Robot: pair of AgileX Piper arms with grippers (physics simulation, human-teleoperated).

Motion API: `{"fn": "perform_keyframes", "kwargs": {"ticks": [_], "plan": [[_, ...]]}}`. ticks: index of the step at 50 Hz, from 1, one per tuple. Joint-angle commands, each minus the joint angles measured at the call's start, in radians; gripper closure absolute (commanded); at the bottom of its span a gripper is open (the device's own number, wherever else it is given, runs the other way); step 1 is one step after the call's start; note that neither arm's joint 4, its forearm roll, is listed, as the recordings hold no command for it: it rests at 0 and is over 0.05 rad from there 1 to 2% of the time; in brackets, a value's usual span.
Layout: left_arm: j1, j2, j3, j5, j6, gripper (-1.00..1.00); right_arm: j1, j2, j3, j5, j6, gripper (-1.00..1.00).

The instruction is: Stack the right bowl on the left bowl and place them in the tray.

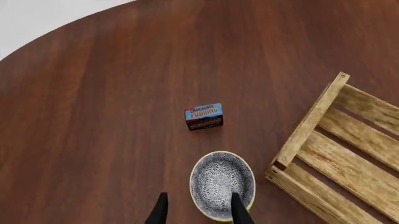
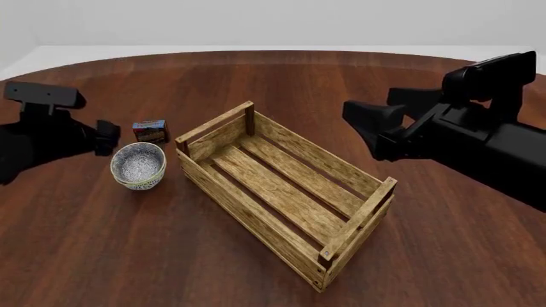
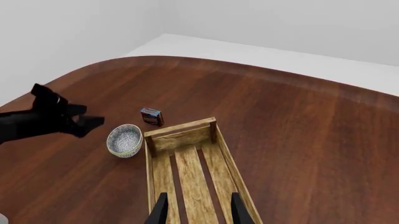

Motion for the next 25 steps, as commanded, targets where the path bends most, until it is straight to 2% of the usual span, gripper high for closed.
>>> {"fn": "perform_keyframes", "kwargs": {"ticks": [1,17,20,25], "plan": [[-0.042,-0.052,0.028,0.025,0.049,-1.00,0.000,0.000,0.001,-0.001,-0.001,-1.00],[-0.079,-0.071,0.067,0.037,0.096,-1.00,0.000,0.011,0.002,-0.007,-0.003,-1.00],[-0.103,-0.083,0.068,0.047,0.081,-1.00,0.000,0.015,0.002,-0.009,-0.003,-1.00],[-0.132,-0.066,0.085,0.036,0.102,-1.00,-0.001,0.018,0.002,-0.011,-0.004,-1.00]]}}
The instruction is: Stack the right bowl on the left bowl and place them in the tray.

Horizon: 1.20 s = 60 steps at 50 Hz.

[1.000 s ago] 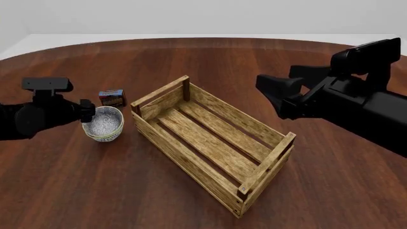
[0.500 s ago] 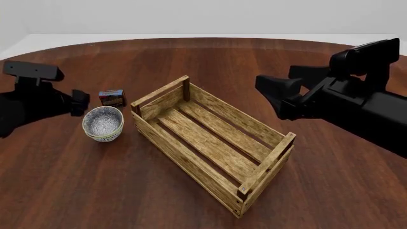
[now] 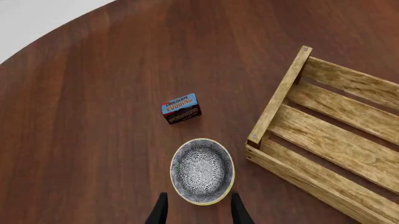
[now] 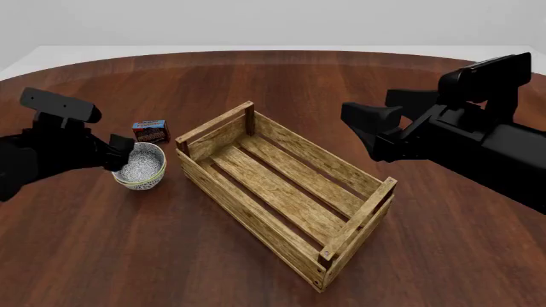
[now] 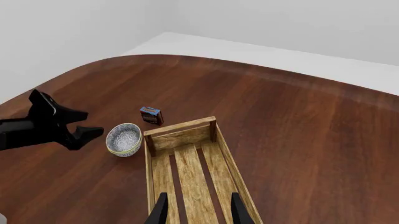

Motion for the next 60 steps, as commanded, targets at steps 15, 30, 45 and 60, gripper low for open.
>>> {"fn": "perform_keyframes", "kwargs": {"ticks": [15,30,45,60], "plan": [[-0.074,0.071,0.026,-0.025,0.082,-1.00,-0.003,0.014,0.000,-0.009,-0.001,-1.00],[-0.077,0.202,-0.002,-0.087,0.088,-1.00,-0.004,0.025,0.000,-0.014,-0.001,-1.00],[-0.072,0.311,-0.042,-0.125,0.080,-1.00,-0.005,0.037,-0.001,-0.022,-0.002,-1.00],[-0.065,0.384,-0.041,-0.166,0.073,-1.00,-0.007,0.034,-0.002,-0.019,-0.001,-1.00]]}}
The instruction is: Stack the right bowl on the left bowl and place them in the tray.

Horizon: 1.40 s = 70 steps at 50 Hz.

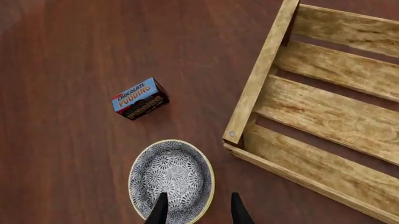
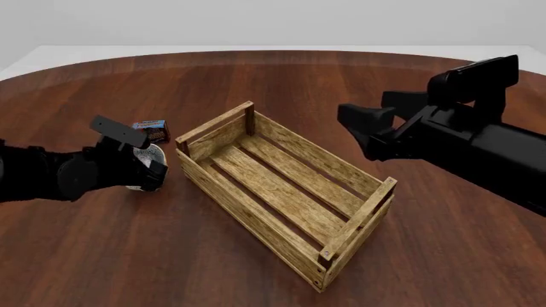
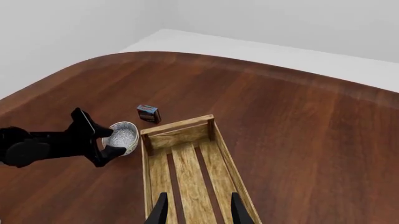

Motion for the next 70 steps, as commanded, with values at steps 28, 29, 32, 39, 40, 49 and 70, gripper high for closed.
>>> {"fn": "perform_keyframes", "kwargs": {"ticks": [28,29,32,39,40,49,70], "plan": [[-0.001,0.155,0.008,-0.091,-0.006,-1.00,0.000,-0.009,0.001,0.004,0.002,-1.00],[-0.002,0.159,0.008,-0.093,-0.008,-1.00,-0.001,-0.009,0.001,0.004,0.002,-1.00],[0.001,0.171,0.009,-0.104,-0.003,-1.00,-0.002,-0.008,0.001,0.003,0.001,-1.00],[-0.002,0.188,0.016,-0.118,-0.008,-1.00,0.000,-0.010,0.001,0.006,0.001,-1.00],[0.001,0.187,0.016,-0.119,-0.004,-1.00,0.001,-0.011,0.001,0.007,0.001,-1.00],[-0.010,0.184,0.018,-0.114,-0.029,1.00,0.000,-0.016,0.000,0.010,0.001,-1.00],[0.017,0.037,0.026,-0.045,-0.043,1.00,0.002,-0.023,0.004,0.011,0.001,-1.00]]}}
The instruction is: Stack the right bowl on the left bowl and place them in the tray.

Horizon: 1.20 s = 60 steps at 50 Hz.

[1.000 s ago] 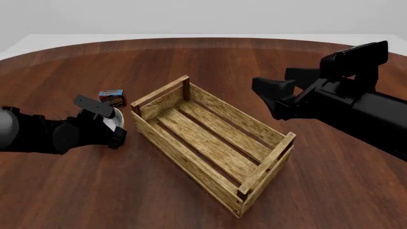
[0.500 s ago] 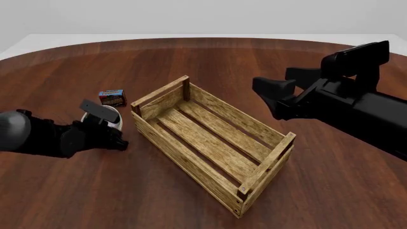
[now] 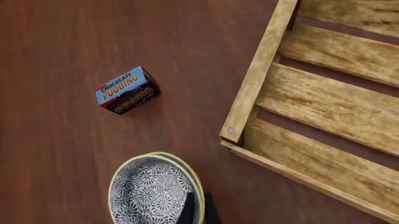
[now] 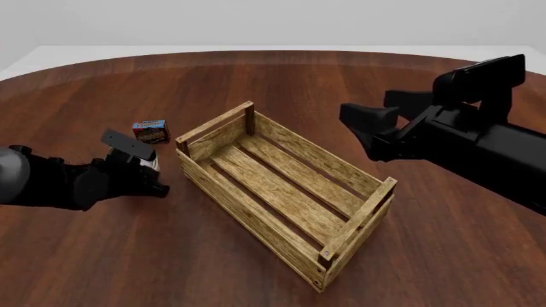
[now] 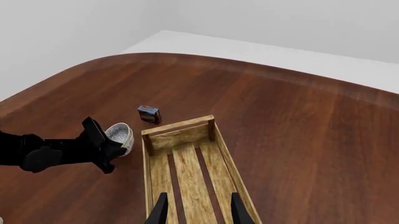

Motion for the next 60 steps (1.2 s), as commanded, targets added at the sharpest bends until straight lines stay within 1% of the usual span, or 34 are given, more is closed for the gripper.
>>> {"fn": "perform_keyframes", "kwargs": {"ticks": [1,13,22,34,35,36,38,45,51,56,59,60], "plan": [[0.014,-0.089,0.013,0.054,-0.019,1.00,0.000,-0.005,0.001,0.002,0.000,-1.00],[0.015,-0.185,0.013,0.110,-0.015,1.00,0.000,-0.014,0.000,0.009,0.001,-1.00],[0.018,-0.282,-0.002,0.180,-0.008,1.00,0.003,-0.023,0.002,0.012,0.001,-1.00],[-0.004,-0.337,-0.030,0.244,0.004,1.00,0.004,-0.028,0.003,0.014,0.002,-1.00],[-0.005,-0.339,-0.030,0.245,0.008,1.00,0.003,-0.028,0.003,0.014,0.002,-1.00],[0.001,-0.341,-0.029,0.246,0.027,1.00,0.003,-0.029,0.003,0.014,0.002,-1.00],[-0.013,-0.352,-0.036,0.261,0.012,1.00,0.001,-0.030,0.002,0.015,0.003,-1.00],[-0.024,-0.364,-0.051,0.281,0.023,1.00,0.000,-0.034,0.002,0.018,0.003,-1.00],[-0.034,-0.386,-0.072,0.303,0.008,1.00,-0.002,-0.039,0.001,0.021,0.003,-1.00],[-0.035,-0.422,-0.069,0.307,0.043,1.00,-0.001,-0.043,0.002,0.023,0.004,-1.00],[-0.053,-0.436,-0.080,0.321,0.038,1.00,-0.002,-0.044,0.002,0.024,0.003,-1.00],[-0.053,-0.434,-0.083,0.323,0.046,1.00,-0.002,-0.045,0.002,0.025,0.004,-1.00]]}}
